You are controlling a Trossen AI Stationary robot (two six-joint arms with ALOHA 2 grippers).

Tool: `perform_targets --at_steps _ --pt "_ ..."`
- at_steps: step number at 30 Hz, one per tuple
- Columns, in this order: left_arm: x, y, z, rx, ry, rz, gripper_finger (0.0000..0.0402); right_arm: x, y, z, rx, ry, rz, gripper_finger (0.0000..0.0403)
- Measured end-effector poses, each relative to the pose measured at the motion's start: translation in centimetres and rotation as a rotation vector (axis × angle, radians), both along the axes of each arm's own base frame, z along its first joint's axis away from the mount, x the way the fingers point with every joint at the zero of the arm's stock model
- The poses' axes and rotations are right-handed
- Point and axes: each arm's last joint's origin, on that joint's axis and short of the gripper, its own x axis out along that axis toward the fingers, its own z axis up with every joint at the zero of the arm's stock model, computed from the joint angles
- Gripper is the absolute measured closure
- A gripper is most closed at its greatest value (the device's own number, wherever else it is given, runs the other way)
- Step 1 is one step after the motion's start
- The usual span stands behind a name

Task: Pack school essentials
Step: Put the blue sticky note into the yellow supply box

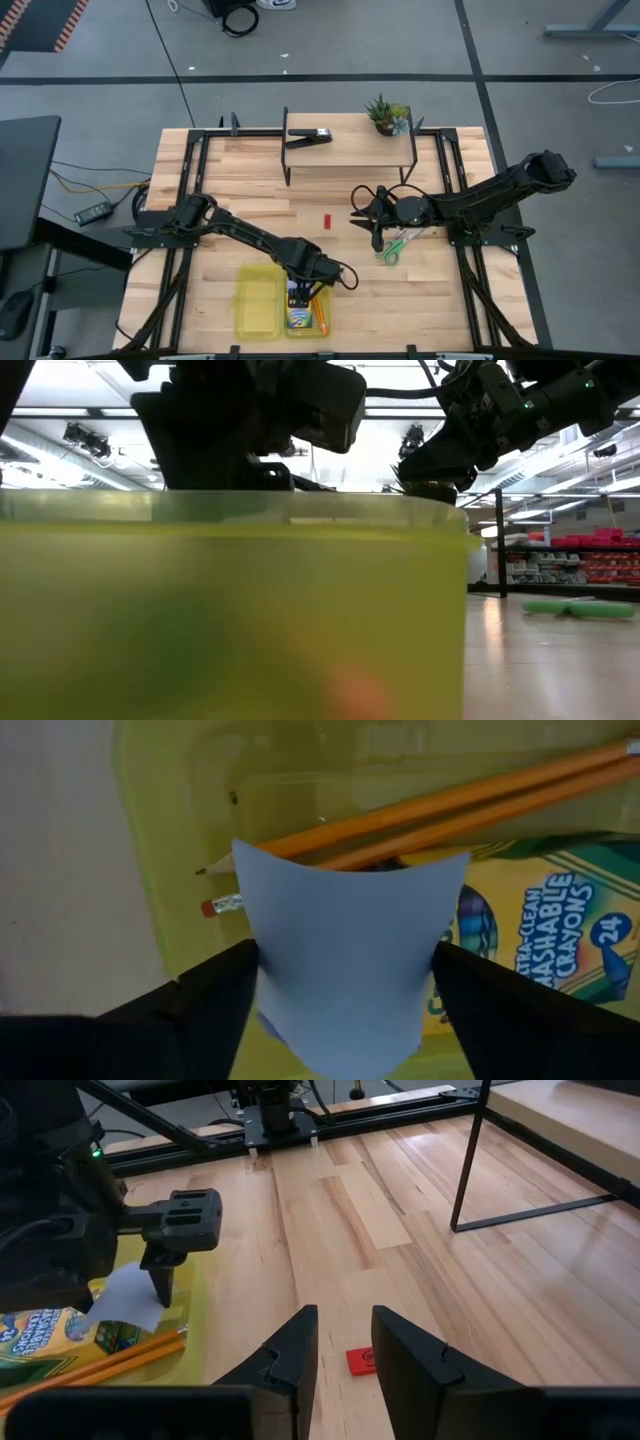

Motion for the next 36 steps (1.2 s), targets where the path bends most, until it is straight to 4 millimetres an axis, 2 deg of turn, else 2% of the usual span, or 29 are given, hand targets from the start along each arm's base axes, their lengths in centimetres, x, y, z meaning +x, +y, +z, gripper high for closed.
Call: perform_targets --at_steps 5,7,11,14,19,36 --pt "-0.2 -0.2 0.0 0.018 0.003 -0.003 0.0018 0.0 0.0 0.0 0.0 0.0 0.0 0.0299" --pt "-0.2 -0.1 0.0 0.029 0.011 0.001 0.0007 0.0 0.0 0.0 0.0 0.0 0.0 0.0299" --pt "-0.4 0.1 0.0 0.035 0.033 0.025 0.0025 0.0 0.0 0.0 0.0 0.0 0.0 0.0299" --pt "-0.5 0.2 0.8 0.05 0.066 0.028 0.0031 0.0 0.0 0.0 0.0 0.0 0.0 0.0299" --pt "-0.2 0.2 1.8 0.068 0.037 0.031 0.0022 0.0 0.0 0.0 0.001 0.0 0.0 0.0299" --pt "-0.1 0.4 2.2 0.035 0.045 -0.014 0.0012 0.0 0.1 0.0 0.003 0.0 0.003 0.0299"
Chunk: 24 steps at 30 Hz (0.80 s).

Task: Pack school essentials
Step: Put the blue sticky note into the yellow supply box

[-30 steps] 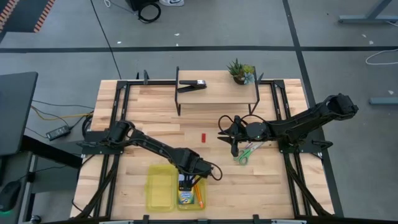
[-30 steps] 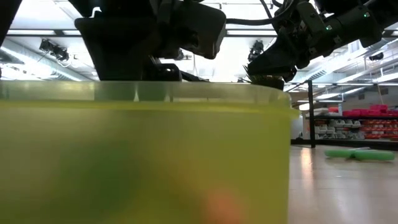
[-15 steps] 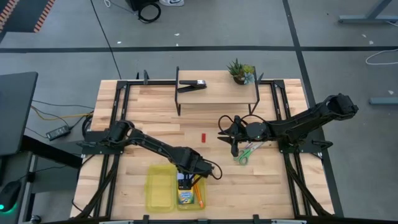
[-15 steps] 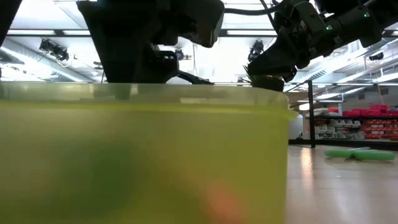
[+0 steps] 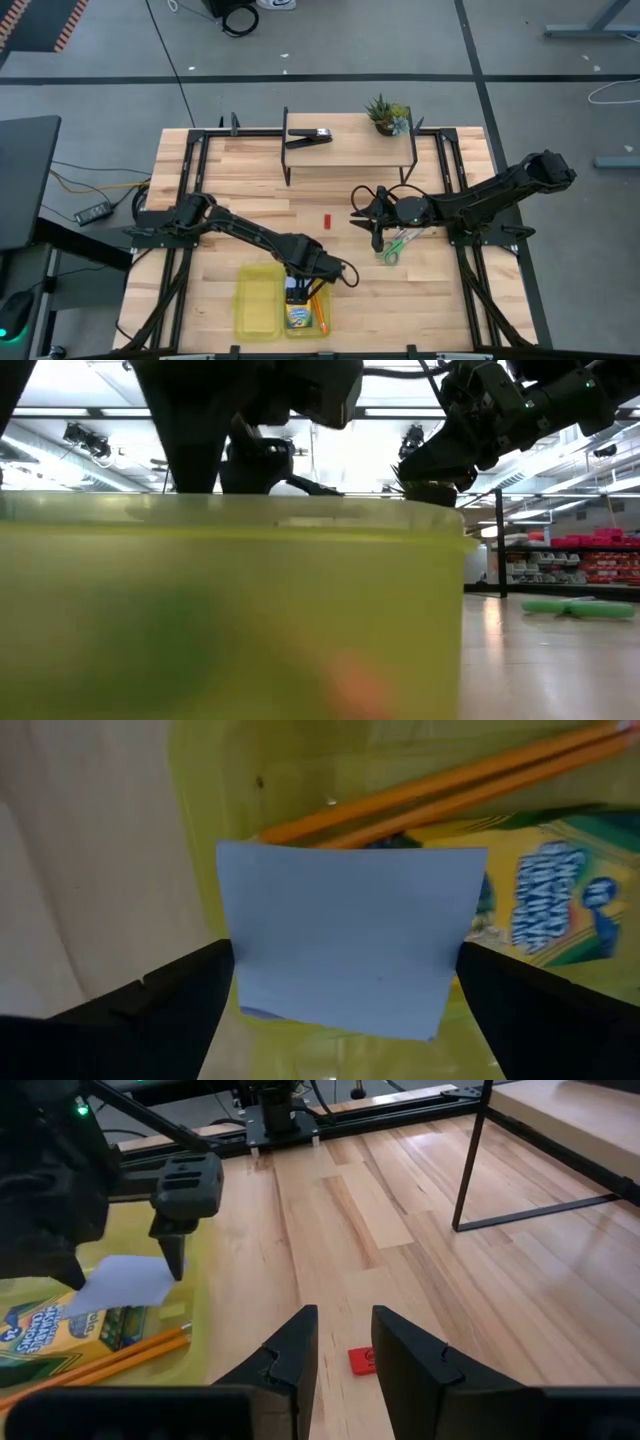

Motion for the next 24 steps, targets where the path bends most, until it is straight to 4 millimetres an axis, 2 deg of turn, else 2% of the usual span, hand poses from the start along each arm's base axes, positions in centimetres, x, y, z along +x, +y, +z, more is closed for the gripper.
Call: perform_targets --at_steps 7,10,17,24 --pt "0.0 0.0 0.0 -0.007 -0.003 -0.005 0.0012 0.0 0.1 0.1 0.021 -0.012 0.023 0.0299" --pt "0.2 0.1 -0.1 -0.002 -0.01 0.005 0.0012 0.3 0.9 0.2 0.07 -0.051 0.063 0.0299" --pt "0.2 0.2 -0.1 0.001 -0.01 0.021 0.0012 1.6 4.4 -2.8 0.102 -0.041 0.128 0.0299" --pt "0.4 0.2 -0.1 0.004 -0.032 0.026 0.0012 2.6 5.9 -5.7 0.165 -0.027 0.127 0.0299"
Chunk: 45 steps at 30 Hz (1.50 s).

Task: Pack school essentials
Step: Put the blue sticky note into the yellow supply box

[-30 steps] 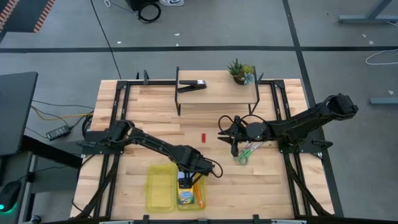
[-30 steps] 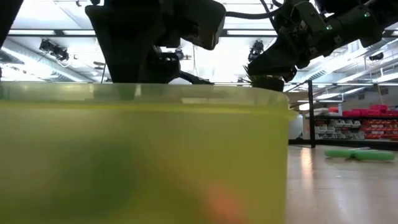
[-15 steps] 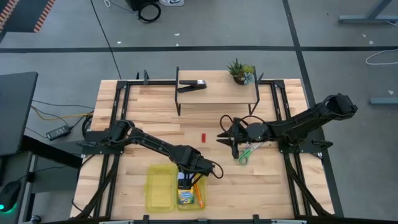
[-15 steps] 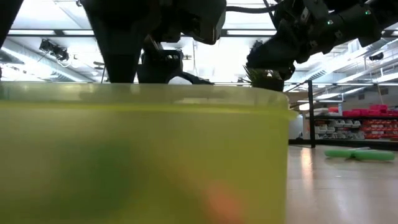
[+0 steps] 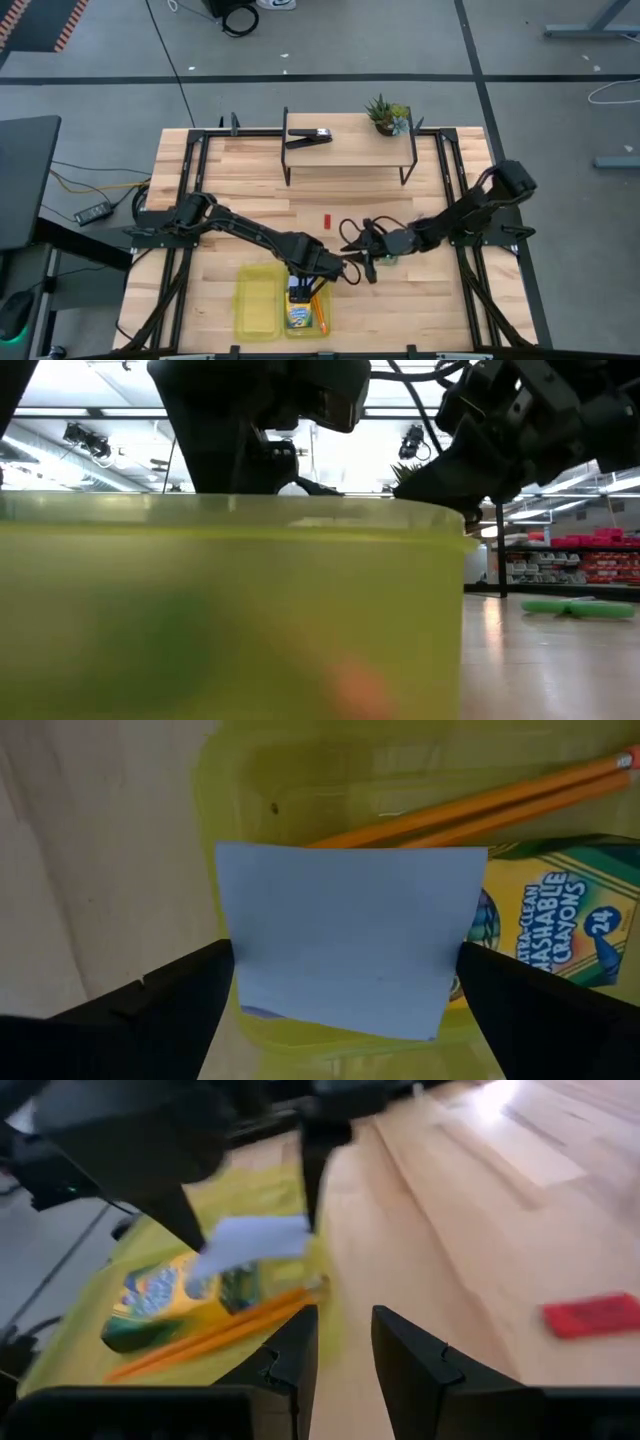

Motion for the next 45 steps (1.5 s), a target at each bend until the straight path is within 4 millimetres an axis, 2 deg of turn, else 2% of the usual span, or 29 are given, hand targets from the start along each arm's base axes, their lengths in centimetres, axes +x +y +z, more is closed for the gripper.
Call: perform_targets --at_steps 9,16,19,22,26,30,34,45 --pt "0.2 0.0 0.0 0.027 -0.028 0.01 0.0012 3.7 3.0 -0.6 -0.014 -0.026 0.037 0.0299" --pt "0.5 0.0 0.0 0.026 -0.059 0.012 0.0012 5.0 3.4 -0.7 -0.006 -0.047 0.003 0.0294" --pt "0.5 -0.1 0.1 0.025 -0.065 0.012 0.0012 5.1 3.2 -0.5 0.003 -0.066 -0.006 0.0269" --pt "0.6 -0.1 0.1 0.026 -0.073 0.012 0.0012 5.6 3.3 -0.4 0.023 -0.078 -0.024 0.0227" --pt "0.6 0.0 0.0 0.037 -0.073 0.015 0.0012 7.0 3.8 -1.5 0.018 -0.063 -0.035 0.0169" --pt "0.3 -0.1 -0.1 0.04 -0.048 0.022 0.0012 8.4 4.2 -2.3 0.008 -0.013 -0.045 0.0131" --pt "0.3 -0.1 -0.1 0.041 -0.044 0.032 0.0012 8.8 4.2 -2.0 -0.012 0.014 -0.051 0.0117" --pt "0.2 -0.3 -0.2 0.043 -0.044 0.032 0.0012 8.7 4.1 -2.2 -0.045 0.068 -0.076 0.0118"
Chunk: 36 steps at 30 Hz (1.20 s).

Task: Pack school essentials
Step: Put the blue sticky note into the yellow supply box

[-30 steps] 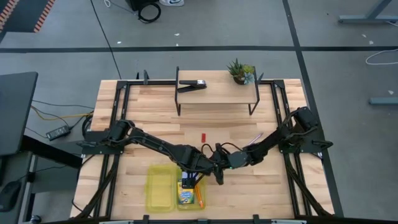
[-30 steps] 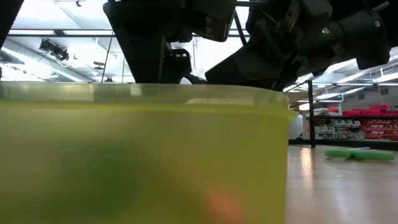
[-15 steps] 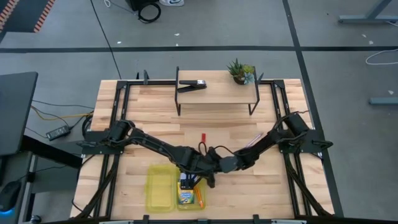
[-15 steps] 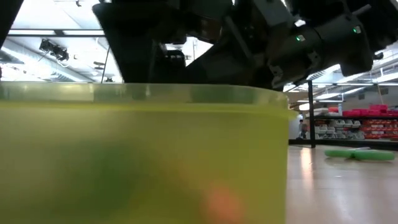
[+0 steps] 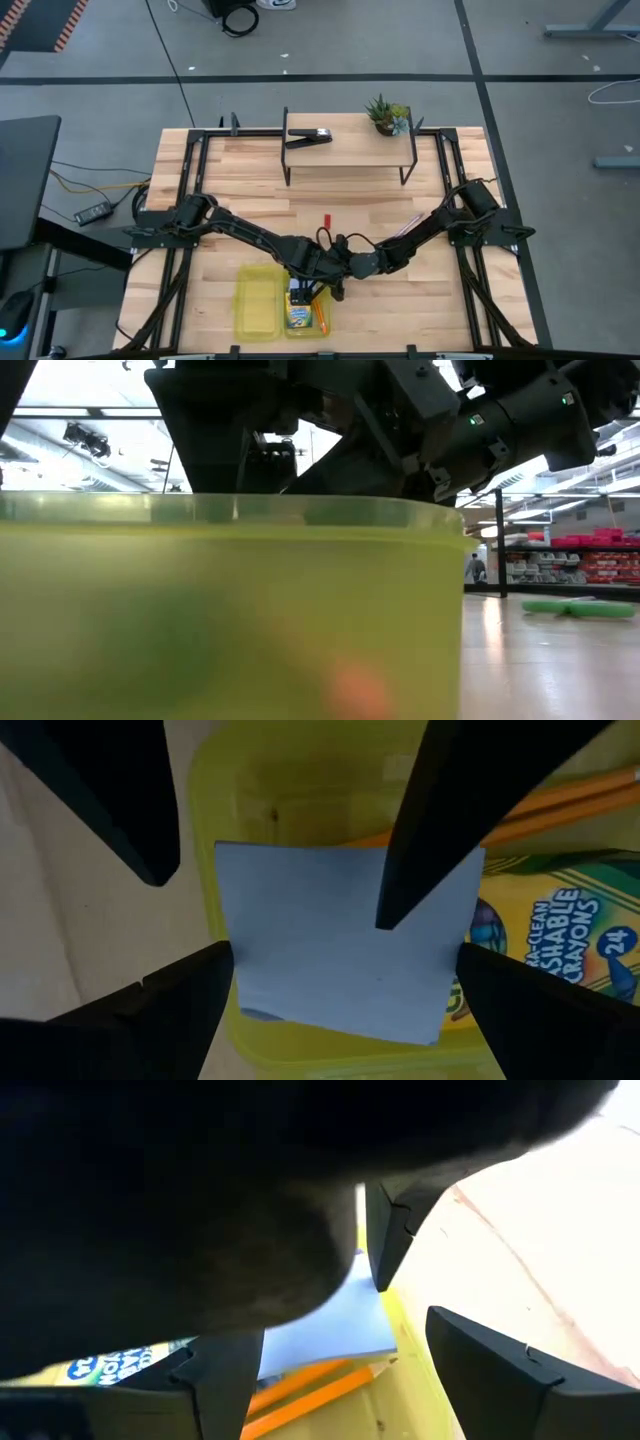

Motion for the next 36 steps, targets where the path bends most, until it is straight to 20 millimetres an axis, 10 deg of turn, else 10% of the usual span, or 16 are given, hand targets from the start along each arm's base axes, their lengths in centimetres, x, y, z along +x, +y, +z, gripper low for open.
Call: perform_targets --at_steps 16,36 --pt "0.1 0.1 0.0 0.042 -0.02 -0.01 0.0012 -0.2 -0.1 -0.3 -0.051 0.037 -0.002 0.0118" --pt "0.3 -0.3 0.6 0.072 -0.097 -0.025 0.0012 -6.1 0.4 8.8 -0.295 0.114 -0.007 0.0118"
